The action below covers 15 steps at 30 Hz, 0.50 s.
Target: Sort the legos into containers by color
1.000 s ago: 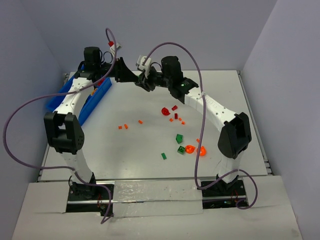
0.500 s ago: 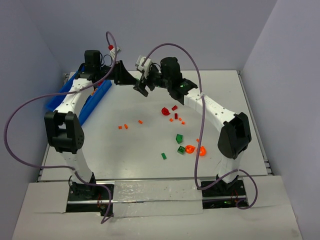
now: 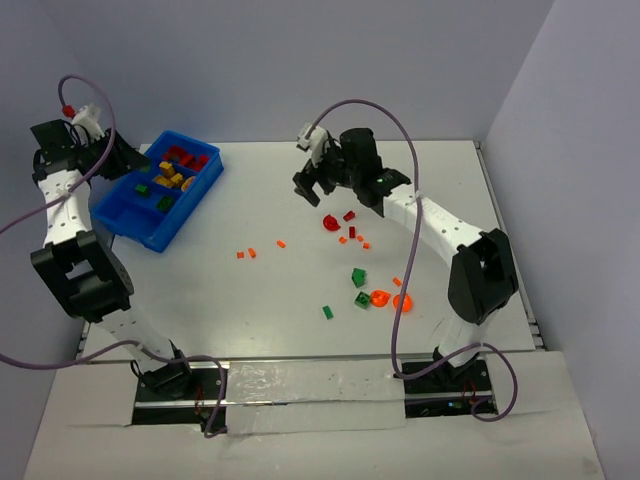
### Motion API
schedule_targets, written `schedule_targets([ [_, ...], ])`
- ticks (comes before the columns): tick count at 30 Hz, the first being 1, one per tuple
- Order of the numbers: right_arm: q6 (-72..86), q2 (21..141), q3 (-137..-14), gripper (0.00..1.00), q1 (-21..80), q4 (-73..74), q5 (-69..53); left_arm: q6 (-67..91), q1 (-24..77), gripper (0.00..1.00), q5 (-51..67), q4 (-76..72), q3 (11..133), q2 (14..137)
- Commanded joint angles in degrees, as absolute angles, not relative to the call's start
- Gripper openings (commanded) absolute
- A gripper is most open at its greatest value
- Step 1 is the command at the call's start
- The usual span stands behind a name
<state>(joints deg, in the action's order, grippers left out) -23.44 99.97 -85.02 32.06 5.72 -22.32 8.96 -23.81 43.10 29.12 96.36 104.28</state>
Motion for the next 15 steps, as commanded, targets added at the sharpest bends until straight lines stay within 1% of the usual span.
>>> schedule_targets([
  [1,-20.95,95.4,-82.96,1.0,28.57,7.14,-20.51,0.9,-23.88,0.0,31.14,34.66,100.04,107.55],
  [5,-20.9,95.01,-82.26,1.0,25.99,9.26,-20.31,0.62,-23.82,0.0,26.7,34.52,100.19,110.27],
  [8,-20.21,94.92,-81.91,1.0,24.12,10.64,-20.48,1.61,-23.82,0.01,25.74,32.93,100.22,111.77],
  [13,-20.58,94.83,-81.83,1.0,21.26,13.3,-20.57,2.98,-23.73,0.05,23.64,33.22,103.46,116.48],
  [15,-21.65,94.78,-82.15,1.0,20.69,16.22,-20.97,2.79,-23.73,0.1,23.09,33.15,104.15,117.9],
])
